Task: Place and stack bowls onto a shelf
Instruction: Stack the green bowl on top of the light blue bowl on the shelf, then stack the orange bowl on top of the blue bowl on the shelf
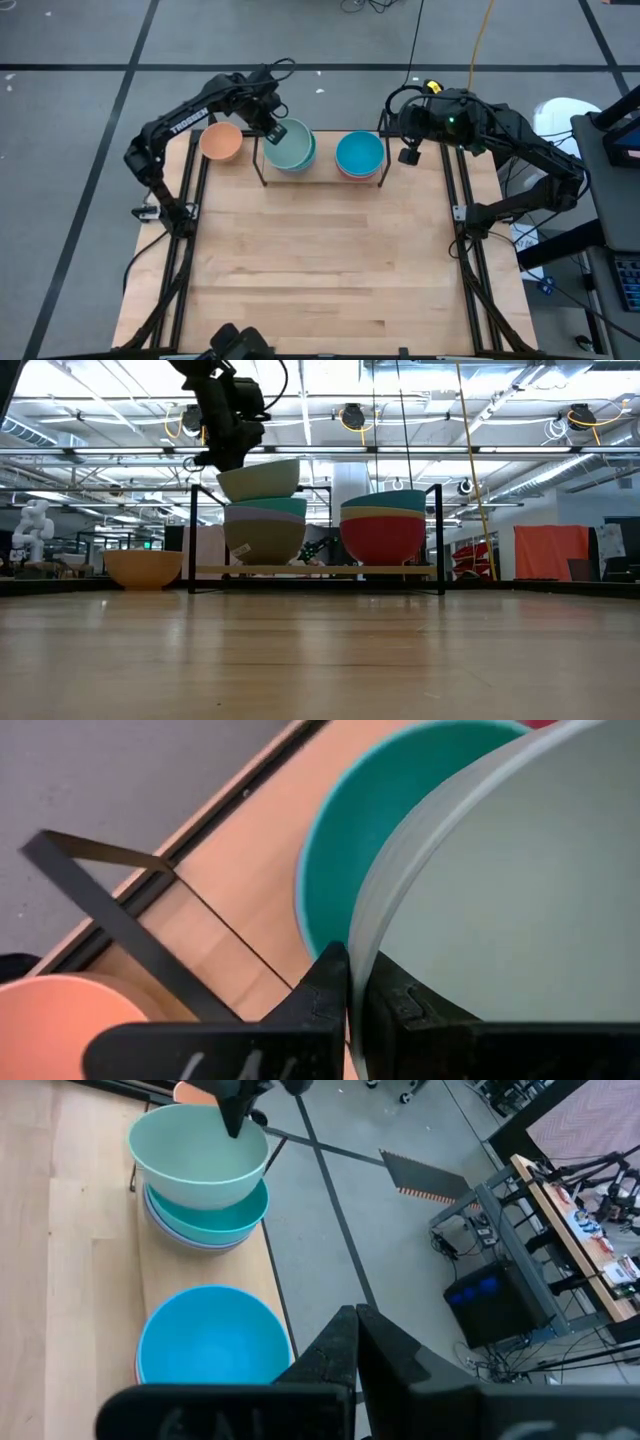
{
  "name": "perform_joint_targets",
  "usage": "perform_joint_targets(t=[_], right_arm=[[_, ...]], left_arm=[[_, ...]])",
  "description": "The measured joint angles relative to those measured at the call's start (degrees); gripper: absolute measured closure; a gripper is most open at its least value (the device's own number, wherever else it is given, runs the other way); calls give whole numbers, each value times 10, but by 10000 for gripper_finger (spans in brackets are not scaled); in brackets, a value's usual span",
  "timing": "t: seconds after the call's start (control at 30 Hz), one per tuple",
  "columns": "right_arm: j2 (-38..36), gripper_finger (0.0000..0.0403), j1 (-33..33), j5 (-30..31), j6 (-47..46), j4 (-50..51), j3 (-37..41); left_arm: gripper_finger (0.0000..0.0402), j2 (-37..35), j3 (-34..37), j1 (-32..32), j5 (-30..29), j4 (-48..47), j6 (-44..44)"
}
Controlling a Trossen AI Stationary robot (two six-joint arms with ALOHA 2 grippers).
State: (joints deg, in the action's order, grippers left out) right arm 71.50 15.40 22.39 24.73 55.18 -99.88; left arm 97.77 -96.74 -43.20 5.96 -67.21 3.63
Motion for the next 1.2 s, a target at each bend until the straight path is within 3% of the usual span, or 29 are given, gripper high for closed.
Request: perform_joint_targets(t=[0.13,0.47,0.83,1.0,1.1,1.2], right_arm=[[0,403,0,0,0,0,0],[0,403,0,0,0,0,0],[0,403,0,0,2,0,0],[0,403,0,0,2,0,0],[0,403,0,0,2,-1,0],[0,403,0,0,5,-6,0]], left_arm=[[391,20,1,2,0,1,-6],[333,31,1,1,-10,43,-3],[329,-72,1,2,-10,32,11],[328,-133,0,3,-103,-27,71],[328,-143,0,-5,-174,-113,162],[328,-144,0,-23,-202,-202,259]])
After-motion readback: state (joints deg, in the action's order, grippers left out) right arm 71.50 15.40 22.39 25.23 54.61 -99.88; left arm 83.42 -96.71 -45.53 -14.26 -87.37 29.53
